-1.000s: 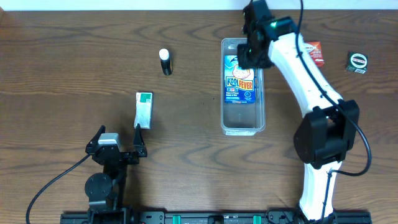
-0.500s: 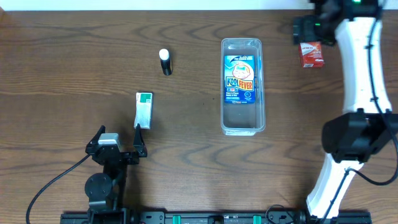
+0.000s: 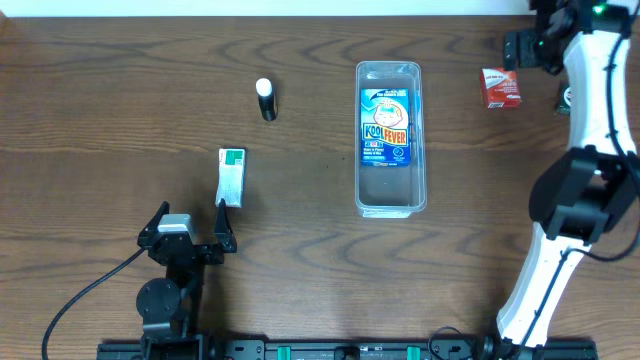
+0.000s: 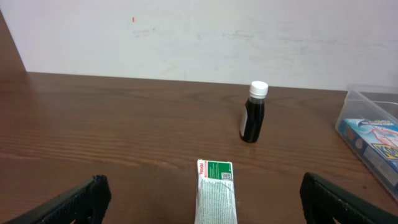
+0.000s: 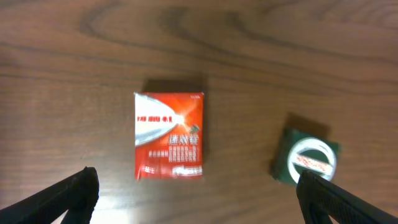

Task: Pack container
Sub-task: 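Move the right gripper to the red-white box and grasp it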

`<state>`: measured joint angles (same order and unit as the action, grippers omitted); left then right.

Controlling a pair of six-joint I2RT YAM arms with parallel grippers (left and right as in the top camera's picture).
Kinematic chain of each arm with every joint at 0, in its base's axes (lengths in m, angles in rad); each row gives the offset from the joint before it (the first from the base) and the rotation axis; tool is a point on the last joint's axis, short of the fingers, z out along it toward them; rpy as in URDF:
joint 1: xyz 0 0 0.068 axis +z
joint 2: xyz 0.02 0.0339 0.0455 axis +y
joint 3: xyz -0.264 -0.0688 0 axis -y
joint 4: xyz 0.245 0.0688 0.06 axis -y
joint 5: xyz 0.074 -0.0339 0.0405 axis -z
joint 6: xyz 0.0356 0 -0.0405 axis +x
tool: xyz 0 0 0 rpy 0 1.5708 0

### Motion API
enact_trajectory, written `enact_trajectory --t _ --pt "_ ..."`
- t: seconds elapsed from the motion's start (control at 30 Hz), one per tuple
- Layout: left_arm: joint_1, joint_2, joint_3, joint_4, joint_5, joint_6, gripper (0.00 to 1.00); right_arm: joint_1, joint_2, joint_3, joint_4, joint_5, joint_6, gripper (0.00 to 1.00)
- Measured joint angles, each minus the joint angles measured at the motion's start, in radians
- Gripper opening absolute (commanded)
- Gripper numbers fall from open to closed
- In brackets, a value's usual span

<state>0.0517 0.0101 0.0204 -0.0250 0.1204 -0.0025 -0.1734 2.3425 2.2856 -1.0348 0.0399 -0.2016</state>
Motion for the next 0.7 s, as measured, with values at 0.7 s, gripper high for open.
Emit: enact_trajectory --t 0.7 --pt "0.000 0.000 0.000 0.000 0.000 0.000 0.98 0.031 0.188 -0.009 0.076 -0.014 -0.006 0.99"
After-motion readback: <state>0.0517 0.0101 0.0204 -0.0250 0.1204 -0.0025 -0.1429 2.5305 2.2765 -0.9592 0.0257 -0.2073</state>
